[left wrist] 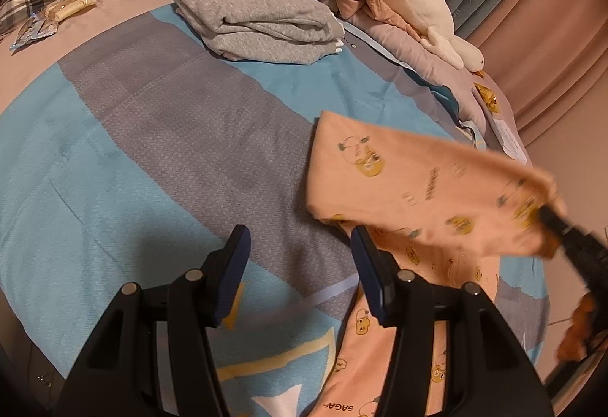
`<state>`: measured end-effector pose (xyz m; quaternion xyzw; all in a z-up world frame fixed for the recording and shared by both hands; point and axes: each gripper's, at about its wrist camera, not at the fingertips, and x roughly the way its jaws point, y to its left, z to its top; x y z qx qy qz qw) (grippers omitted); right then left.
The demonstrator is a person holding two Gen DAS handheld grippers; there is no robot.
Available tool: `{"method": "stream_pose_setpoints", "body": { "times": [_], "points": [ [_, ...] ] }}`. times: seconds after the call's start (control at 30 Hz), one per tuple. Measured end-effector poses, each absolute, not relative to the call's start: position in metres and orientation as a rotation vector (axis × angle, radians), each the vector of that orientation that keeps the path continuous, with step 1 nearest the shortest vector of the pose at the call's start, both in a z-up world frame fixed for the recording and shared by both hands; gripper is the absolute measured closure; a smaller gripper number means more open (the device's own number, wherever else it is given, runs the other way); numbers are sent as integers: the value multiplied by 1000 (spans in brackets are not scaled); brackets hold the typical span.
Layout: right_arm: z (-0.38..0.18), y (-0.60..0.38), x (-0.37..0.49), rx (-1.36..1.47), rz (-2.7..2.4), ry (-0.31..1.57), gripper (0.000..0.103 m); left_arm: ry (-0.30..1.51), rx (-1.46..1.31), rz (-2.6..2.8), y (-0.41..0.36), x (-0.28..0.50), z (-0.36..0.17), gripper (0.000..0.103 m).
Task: Fold small clothes
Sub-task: 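Close the right gripper on the garment hem and lift it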
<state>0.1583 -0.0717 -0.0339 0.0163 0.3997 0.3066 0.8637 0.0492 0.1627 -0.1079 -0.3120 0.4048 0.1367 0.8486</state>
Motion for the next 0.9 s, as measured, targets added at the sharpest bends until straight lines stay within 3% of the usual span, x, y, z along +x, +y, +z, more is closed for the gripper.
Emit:
{"method": "stream_pose_setpoints", "body": {
  "times": [0.3,0.9],
  "points": [
    [10,-83,158,57,656,727,96,858,-648,267,156,56,-106,49],
    [15,-134,167,120,527,697,96,894,-594,190,129,86,-107,48]
  ]
}}
